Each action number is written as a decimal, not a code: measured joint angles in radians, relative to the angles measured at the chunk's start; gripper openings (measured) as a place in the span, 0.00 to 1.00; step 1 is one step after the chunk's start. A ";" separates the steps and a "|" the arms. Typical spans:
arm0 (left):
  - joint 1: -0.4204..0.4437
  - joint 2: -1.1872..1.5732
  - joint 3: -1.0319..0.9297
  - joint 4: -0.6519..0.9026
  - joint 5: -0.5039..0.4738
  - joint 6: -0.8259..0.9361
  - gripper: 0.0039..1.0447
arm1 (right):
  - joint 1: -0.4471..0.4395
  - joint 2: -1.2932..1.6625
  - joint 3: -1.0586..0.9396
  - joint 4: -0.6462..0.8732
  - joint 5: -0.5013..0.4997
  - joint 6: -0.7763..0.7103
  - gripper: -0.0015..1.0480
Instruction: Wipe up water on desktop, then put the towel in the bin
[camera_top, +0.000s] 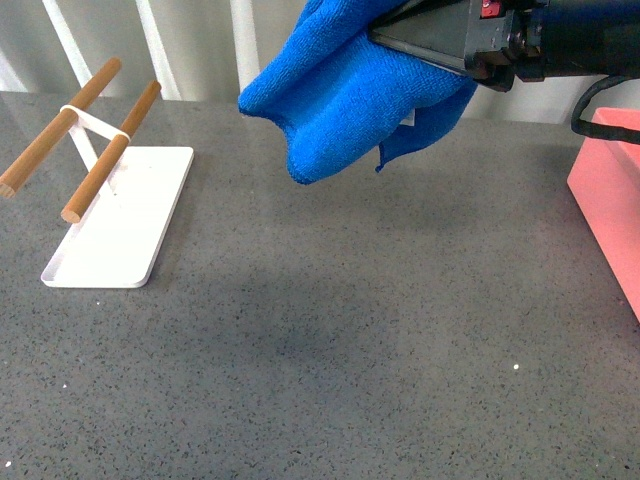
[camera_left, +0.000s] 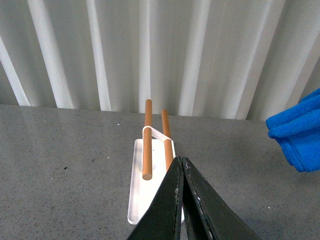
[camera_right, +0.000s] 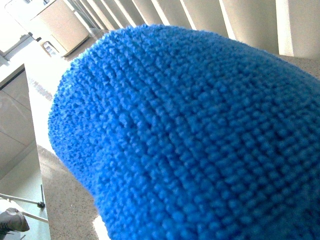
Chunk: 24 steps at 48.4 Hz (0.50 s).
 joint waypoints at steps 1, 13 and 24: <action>0.000 -0.010 0.000 -0.009 0.000 0.000 0.03 | 0.001 0.000 0.000 0.000 0.000 0.000 0.06; 0.000 -0.113 0.000 -0.111 0.000 0.000 0.03 | 0.004 -0.001 0.000 -0.010 0.000 -0.002 0.06; 0.000 -0.177 0.000 -0.174 0.000 0.000 0.03 | 0.004 -0.001 0.000 -0.007 0.003 -0.003 0.06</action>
